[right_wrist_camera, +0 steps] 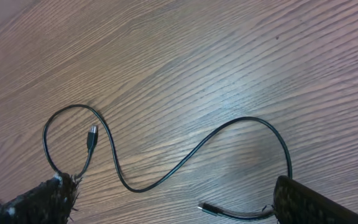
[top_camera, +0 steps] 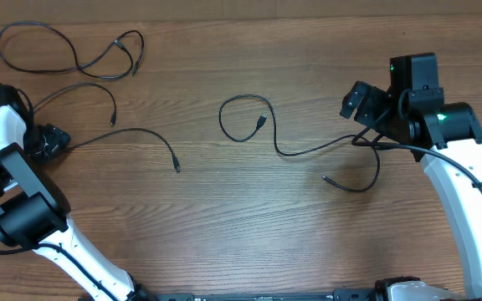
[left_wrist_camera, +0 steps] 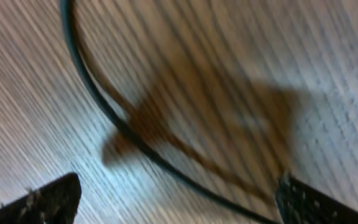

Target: Untangle cables

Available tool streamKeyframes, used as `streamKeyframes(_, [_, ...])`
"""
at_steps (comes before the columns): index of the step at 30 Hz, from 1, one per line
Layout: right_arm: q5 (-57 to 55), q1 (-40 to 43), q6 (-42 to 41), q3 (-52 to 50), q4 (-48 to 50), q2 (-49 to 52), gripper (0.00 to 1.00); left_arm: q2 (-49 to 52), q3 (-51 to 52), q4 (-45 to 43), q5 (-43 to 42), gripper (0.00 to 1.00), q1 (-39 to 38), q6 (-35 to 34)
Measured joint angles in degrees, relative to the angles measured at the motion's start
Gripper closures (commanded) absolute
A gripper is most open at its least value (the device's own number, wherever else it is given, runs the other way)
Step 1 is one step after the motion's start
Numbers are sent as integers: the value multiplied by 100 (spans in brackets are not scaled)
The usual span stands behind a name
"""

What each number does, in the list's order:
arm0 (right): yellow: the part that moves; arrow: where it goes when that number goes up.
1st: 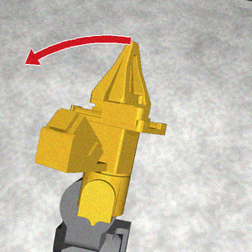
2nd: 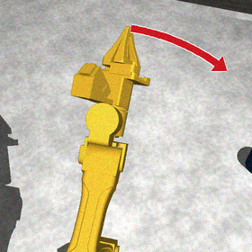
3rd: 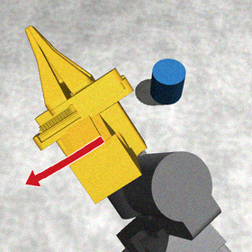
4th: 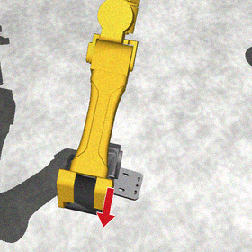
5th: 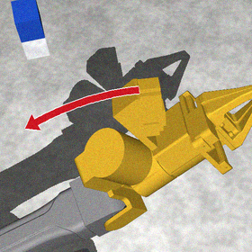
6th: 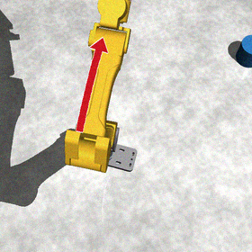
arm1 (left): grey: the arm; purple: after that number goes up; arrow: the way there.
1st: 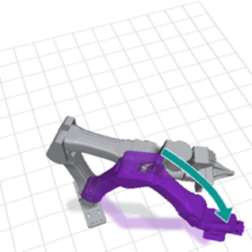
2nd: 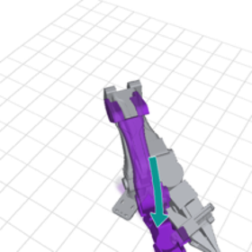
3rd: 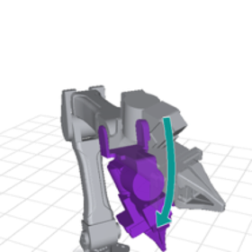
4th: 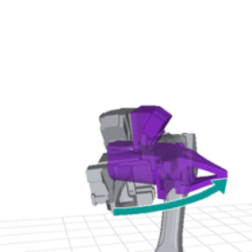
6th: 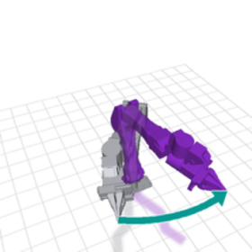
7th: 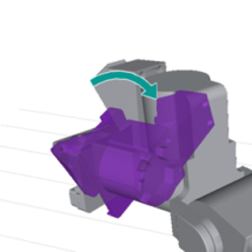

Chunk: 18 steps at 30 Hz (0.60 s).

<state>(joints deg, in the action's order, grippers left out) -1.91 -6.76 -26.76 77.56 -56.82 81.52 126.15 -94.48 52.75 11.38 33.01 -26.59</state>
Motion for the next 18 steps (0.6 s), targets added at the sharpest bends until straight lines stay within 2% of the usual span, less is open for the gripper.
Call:
streamKeyframes(1, [-2, 0, 0, 0, -2, 0, 0, -22, 57, -116, -11, 6, 0, -2])
streamKeyframes(3, [-2, 0, 0, 0, -2, 0, 0, -70, 162, -284, -46, 23, 0, -9])
streamKeyframes(4, [0, 0, 2, 0, 0, 0, 0, -81, 208, -369, -57, 32, 0, 2])
streamKeyframes(5, [0, 0, 0, 0, -2, 0, 0, -103, 271, -494, -79, 48, 0, -4])
streamKeyframes(7, [0, 0, 0, 0, 0, 0, 0, -136, 376, -686, -111, 69, -2, 9])
streamKeyframes(10, [0, 0, 0, 0, 0, 0, 0, -149, 450, -914, -131, 89, 0, 9])
streamKeyframes(12, [-2, 0, 0, 0, 0, 0, 0, -155, 468, -968, -81, 96, 20, 17])
streamKeyframes(18, [0, 0, 0, 0, -2, 0, 0, -111, 286, -1029, -90, 96, 170, 297])
